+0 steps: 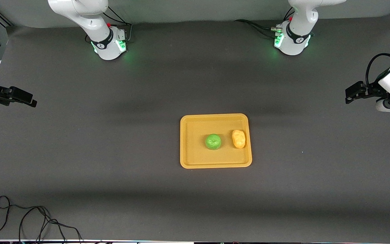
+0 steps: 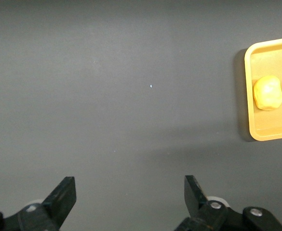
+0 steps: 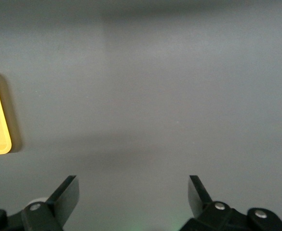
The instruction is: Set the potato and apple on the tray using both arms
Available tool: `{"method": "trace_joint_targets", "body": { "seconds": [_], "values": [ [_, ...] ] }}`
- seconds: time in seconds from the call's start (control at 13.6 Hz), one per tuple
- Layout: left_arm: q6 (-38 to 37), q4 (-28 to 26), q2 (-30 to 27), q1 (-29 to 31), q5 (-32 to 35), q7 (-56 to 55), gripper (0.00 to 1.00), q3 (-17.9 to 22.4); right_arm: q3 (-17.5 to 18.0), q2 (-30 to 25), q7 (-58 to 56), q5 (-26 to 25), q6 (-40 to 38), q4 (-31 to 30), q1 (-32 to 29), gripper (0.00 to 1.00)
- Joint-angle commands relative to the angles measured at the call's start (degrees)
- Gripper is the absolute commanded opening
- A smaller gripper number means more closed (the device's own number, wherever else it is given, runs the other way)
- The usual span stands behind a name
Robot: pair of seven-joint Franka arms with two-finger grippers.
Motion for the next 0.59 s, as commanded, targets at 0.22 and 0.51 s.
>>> {"method": "trace_joint_targets", "body": {
  "seconds": [0.22,0.51],
  "values": [
    [-0.8,-0.4,-1.4,0.1,0.4,0.7,1.0,0.0,2.0,-1.1,-0.6,-0.8,-0.1,-0.7,-1.5,1.0],
    [-0.3,-0.1,-1.0,-0.5,0.2,-0.3,1.0,-0.5,2.0,-0.9,-0.2,-0.8,-0.1,-0.6,-1.5,1.0]
  ]
}}
